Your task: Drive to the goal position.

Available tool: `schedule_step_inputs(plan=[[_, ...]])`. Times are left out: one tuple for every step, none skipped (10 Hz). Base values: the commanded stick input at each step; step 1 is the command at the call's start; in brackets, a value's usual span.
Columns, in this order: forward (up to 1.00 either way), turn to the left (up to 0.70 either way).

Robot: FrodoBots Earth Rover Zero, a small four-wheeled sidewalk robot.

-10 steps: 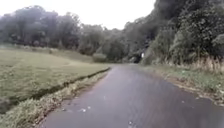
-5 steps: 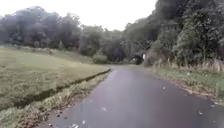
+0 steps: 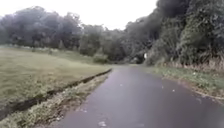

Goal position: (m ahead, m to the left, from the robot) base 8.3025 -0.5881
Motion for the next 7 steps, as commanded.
schedule_step_inputs(plan=[[0.70,-0.23],[0.70,-0.26],[0.70,-0.26],[0.70,-0.26],[0.70,-0.26],[0.70,-0.26],[0.70,-0.19]])
